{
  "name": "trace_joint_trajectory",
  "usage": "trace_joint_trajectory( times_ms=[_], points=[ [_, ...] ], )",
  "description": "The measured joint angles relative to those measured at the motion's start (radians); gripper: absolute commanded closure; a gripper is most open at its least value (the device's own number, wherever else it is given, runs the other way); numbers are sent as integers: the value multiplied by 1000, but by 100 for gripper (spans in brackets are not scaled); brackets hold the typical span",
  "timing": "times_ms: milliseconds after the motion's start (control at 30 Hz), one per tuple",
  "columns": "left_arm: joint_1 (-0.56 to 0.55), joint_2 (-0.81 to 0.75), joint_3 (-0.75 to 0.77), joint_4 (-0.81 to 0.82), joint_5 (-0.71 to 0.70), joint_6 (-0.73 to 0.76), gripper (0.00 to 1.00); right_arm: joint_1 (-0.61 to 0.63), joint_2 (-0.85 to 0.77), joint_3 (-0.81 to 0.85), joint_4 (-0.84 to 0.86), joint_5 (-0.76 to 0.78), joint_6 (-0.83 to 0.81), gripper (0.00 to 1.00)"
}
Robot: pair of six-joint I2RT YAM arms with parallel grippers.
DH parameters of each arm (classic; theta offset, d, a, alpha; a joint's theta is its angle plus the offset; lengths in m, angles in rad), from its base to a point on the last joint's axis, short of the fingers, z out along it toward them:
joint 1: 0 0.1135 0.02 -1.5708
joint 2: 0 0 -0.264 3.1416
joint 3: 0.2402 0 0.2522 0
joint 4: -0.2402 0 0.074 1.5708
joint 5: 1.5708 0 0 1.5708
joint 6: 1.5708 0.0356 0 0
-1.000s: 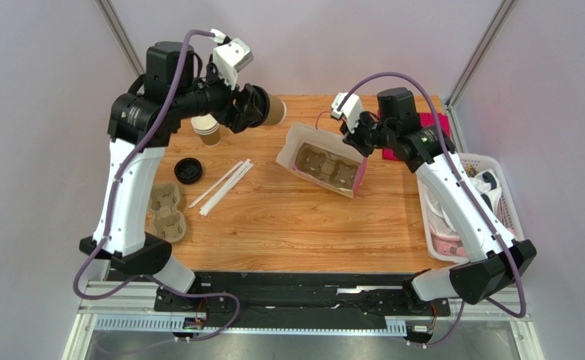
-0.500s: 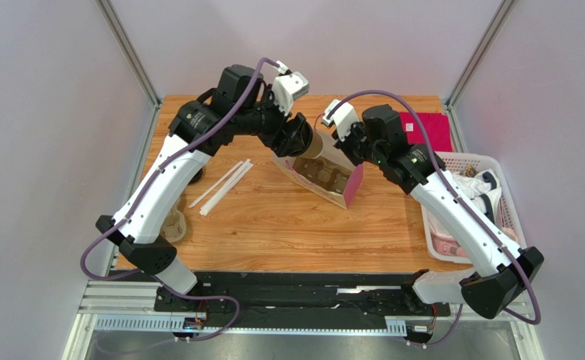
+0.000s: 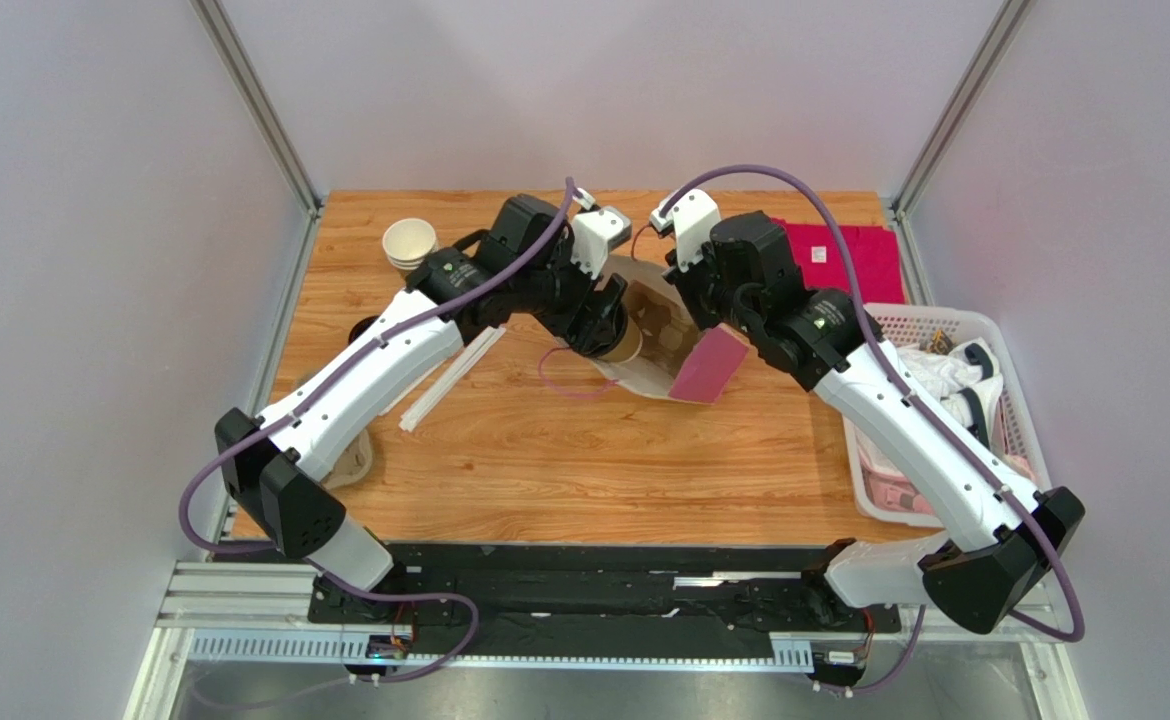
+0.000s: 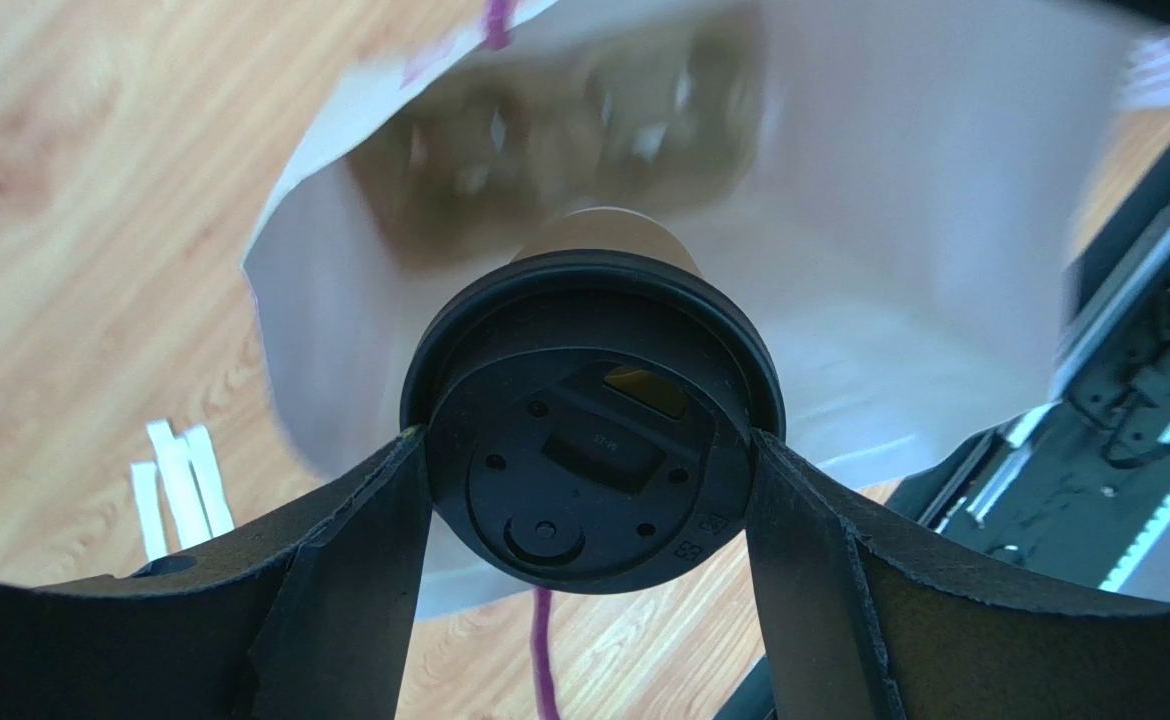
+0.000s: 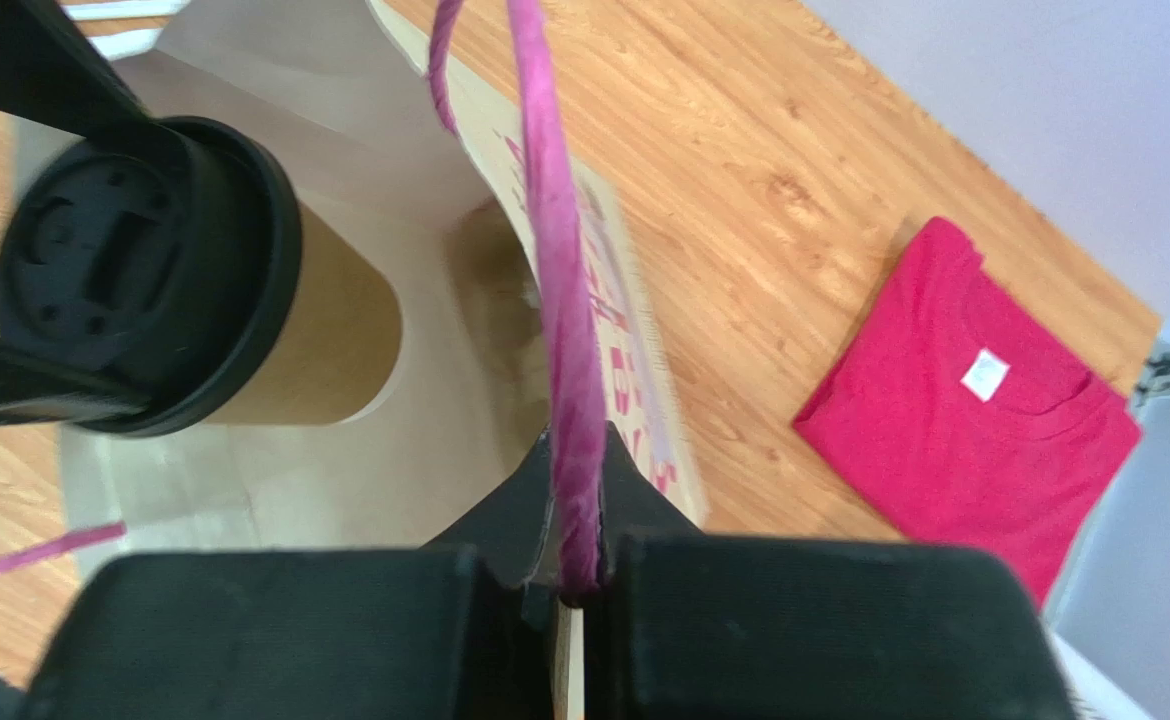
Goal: Pack the takeout coffee
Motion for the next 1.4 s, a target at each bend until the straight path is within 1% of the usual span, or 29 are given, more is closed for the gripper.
trace_joint_trajectory(
  times_ms=[100,333,467,567,667,767,833,933,1000,1133,1267,1400],
  points=[
    [0,0,-80,66,-31,-4,85,2,-2,0,-11,-16,47,100],
    [0,-19,-188,181,-82,-1,85,2,-37,-16,-9,-109,127,100],
    [0,-90,-245,254,-65,42,84,2,-52,-23,-8,-178,143,100],
    [0,-198,-309,294,-24,137,83,1,-54,-27,-8,-238,142,100],
    [0,-315,-381,325,32,264,84,-8,-53,-29,-10,-296,141,100],
    [0,-414,-447,323,101,397,87,-40,-53,-29,-10,-381,142,100],
    [0,-446,-467,301,156,490,90,-63,-52,-29,-12,-440,141,100],
    [0,-441,-467,267,222,598,94,-92,-40,-20,-26,-551,135,100],
    [-1,-407,-449,220,258,676,94,-102,-21,-4,-43,-633,116,100],
    [-1,-296,-340,99,298,789,94,-103,20,31,-92,-757,59,100],
    [-1,-242,-255,8,320,862,94,-104,61,78,-145,-819,-19,100],
    [-2,-239,-211,-50,330,927,94,-105,92,115,-183,-842,-82,100]
  ],
)
